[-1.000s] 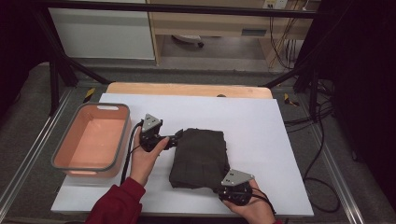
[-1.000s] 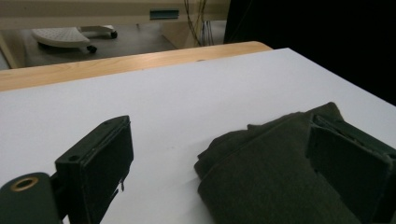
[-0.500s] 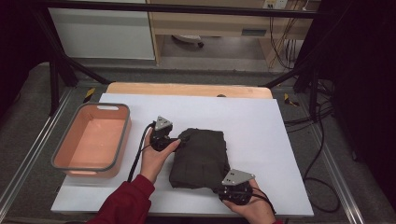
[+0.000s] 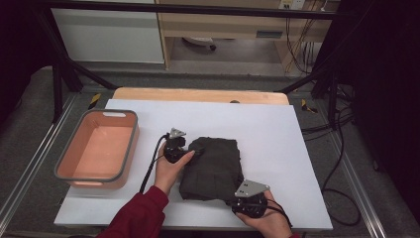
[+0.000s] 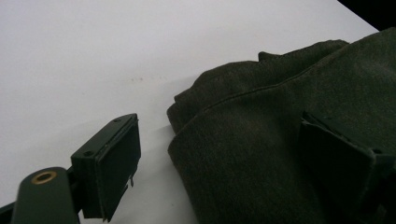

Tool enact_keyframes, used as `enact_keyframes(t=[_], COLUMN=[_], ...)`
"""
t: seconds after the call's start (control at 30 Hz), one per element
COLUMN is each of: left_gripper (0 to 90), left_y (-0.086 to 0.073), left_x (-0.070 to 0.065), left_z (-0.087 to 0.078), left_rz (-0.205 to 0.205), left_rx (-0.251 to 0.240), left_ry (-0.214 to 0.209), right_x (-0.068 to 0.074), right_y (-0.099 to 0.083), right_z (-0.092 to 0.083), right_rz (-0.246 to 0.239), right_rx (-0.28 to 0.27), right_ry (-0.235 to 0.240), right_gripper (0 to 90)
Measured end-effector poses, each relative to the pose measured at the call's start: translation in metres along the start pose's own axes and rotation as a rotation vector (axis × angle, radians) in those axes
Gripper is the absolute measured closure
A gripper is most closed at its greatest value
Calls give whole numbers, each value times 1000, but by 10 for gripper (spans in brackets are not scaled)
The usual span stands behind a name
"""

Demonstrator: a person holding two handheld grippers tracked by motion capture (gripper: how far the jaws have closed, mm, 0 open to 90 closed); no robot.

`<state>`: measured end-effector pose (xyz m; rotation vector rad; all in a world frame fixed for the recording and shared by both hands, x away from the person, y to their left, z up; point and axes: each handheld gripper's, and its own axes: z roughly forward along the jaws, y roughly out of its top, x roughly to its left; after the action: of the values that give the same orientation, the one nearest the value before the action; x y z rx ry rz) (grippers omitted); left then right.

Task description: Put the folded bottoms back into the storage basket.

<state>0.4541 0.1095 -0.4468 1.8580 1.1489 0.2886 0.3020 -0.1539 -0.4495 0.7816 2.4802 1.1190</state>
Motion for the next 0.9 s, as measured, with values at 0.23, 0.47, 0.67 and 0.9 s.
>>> enact_keyframes(t=[0.23, 0.47, 0.67, 0.9], left_gripper=[141, 174, 278, 543], left_y=[-3, -4, -2, 1], left_x=[5, 7, 7, 2], left_z=[7, 11, 15, 15], left_rz=[-75, -99, -120, -106], left_rx=[44, 61, 71, 62], left_ry=[-39, -78, -123, -150], right_x=[0, 0, -1, -2], right_y=[0, 0, 1, 2], right_z=[0, 0, 1, 1], right_rz=[1, 4, 9, 10], right_rx=[1, 5, 7, 6], right_ry=[0, 4, 10, 18], right_gripper=[603, 603, 605, 617])
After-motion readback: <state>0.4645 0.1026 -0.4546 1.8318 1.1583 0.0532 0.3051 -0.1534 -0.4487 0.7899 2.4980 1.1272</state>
